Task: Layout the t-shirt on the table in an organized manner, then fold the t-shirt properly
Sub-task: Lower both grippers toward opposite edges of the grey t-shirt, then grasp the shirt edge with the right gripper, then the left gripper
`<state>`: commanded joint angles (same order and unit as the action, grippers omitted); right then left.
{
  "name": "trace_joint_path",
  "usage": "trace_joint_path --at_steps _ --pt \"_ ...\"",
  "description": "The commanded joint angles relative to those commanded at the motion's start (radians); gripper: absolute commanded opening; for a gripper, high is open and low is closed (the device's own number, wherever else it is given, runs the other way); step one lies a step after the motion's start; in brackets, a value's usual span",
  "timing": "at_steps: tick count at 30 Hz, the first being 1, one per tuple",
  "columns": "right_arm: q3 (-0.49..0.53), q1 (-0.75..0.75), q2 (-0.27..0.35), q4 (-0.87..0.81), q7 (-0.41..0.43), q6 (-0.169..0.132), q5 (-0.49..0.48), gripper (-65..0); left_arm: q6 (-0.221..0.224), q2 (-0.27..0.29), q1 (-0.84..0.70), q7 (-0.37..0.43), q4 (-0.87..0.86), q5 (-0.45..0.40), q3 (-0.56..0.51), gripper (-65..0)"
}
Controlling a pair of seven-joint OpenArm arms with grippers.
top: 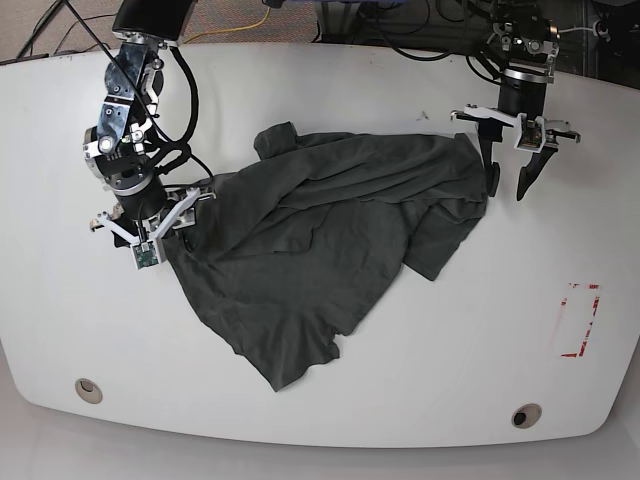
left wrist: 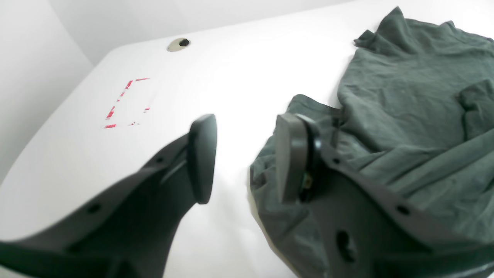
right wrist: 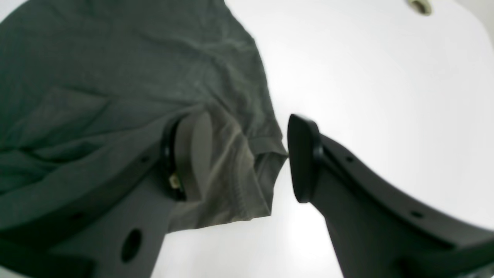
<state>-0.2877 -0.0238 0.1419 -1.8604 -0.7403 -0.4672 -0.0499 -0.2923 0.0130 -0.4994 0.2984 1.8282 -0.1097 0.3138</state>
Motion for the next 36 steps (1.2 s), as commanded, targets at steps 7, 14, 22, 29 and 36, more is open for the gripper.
trace_joint_path --at_steps 7,14,22,29,36 --pt "0.002 0.043 0.002 0.114 0.000 -0.051 0.002 -33.9 0.000 0.002 0.041 0.000 -0.043 0.000 0.000 -41.7" --pt "0.002 0.089 0.026 0.229 0.002 -0.095 0.002 -33.9 0.000 0.000 0.043 0.000 -0.044 0.002 0.000 -41.7" --pt "0.000 0.152 0.048 0.358 0.009 -0.140 0.000 -33.9 0.000 0.005 0.043 0.000 -0.044 0.003 0.000 -41.7" --pt "0.000 0.183 0.057 0.463 0.084 -0.147 -0.005 -33.8 0.000 0.005 0.035 0.000 -0.044 0.003 0.000 -41.7" --pt "0.000 0.187 0.052 0.482 0.084 -0.195 -0.006 -34.1 0.000 0.002 0.034 0.000 -0.044 0.003 0.000 -41.7"
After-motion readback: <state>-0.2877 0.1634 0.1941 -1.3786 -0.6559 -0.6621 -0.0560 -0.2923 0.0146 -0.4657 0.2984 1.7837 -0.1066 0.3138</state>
